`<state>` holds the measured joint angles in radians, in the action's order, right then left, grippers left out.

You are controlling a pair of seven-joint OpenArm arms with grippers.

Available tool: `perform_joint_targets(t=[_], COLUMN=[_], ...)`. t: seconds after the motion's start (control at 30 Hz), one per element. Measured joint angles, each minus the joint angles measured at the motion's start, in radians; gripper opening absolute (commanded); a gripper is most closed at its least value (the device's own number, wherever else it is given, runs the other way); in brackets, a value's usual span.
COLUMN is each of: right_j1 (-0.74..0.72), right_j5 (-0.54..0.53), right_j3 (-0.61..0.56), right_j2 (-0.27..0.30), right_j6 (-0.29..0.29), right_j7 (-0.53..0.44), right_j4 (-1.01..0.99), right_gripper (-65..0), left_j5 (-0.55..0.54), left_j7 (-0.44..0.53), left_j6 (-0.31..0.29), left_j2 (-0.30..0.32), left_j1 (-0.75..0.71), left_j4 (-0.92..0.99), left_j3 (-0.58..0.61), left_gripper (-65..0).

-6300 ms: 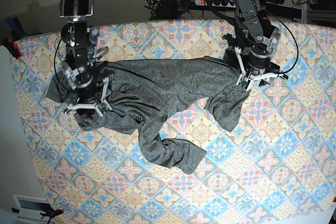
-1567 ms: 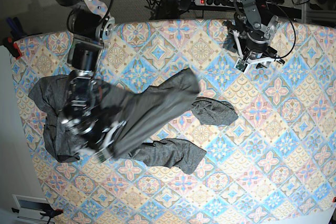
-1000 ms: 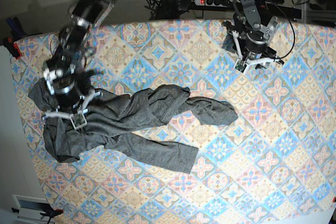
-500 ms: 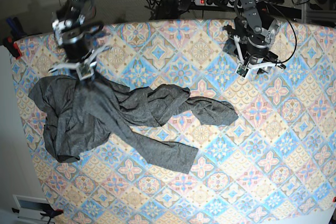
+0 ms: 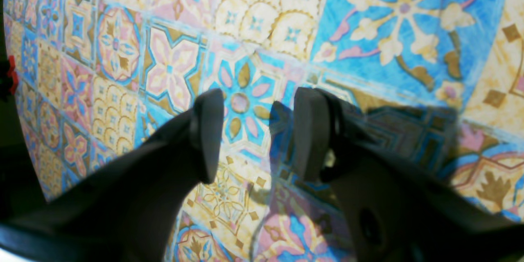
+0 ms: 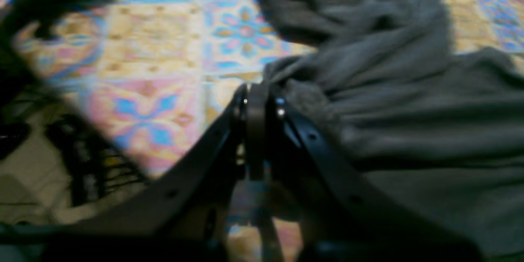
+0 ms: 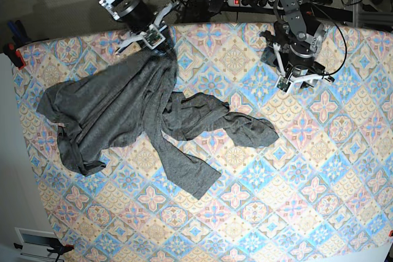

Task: Layout the t-shirt on the table in an organized manner, then fold the t-shirt properly
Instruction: 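Reach the left gripper to the sleeve fabric beside the shirt body and grasp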

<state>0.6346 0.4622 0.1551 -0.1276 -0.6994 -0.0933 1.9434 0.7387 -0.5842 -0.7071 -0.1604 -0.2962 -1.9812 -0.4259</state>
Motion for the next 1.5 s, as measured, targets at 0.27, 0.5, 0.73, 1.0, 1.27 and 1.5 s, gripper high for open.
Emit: perform_joint_targets(t=[0.27,0.5,0.73,1.0,1.27,1.5], right_j1=[0.002,0.001,-0.127,-0.182,-0.254,-0.311], right_j5=[-0.002,-0.016,-0.02,-0.005,-0.014,-0.018], right_j3=[0.062,0.117,0.263,0.267,0.268,0.272], right_j2=[-0.007,-0.014,-0.023,-0.033,-0.03,-0.029], right_j6=[-0.003,-0.011,0.005,-0.005,-0.004,-0.001], right_j7=[0.065,0.063,0.062,0.162,0.303,0.293], right_j4=[0.0,0.0,0.0,0.0,0.002,0.002], right_gripper=[-43.1,-38.5,-38.5,-38.5,-38.5,-38.5], left_j5=[0.006,0.018,0.007,0.018,0.01,0.01], left_j7=[0.0,-0.019,-0.018,-0.023,-0.019,-0.014], left_j6=[0.0,0.005,-0.008,0.001,-0.002,0.002], left_j2=[0.0,0.004,0.005,0.01,0.008,0.01], left_j1=[-0.005,0.093,0.187,0.274,0.36,0.385], left_j4=[0.0,-0.002,-0.018,0.061,0.329,0.468], left_j3=[0.0,0.048,0.274,0.406,0.463,0.464], left_gripper=[-38.0,-37.9,-37.9,-38.0,-38.0,-38.0])
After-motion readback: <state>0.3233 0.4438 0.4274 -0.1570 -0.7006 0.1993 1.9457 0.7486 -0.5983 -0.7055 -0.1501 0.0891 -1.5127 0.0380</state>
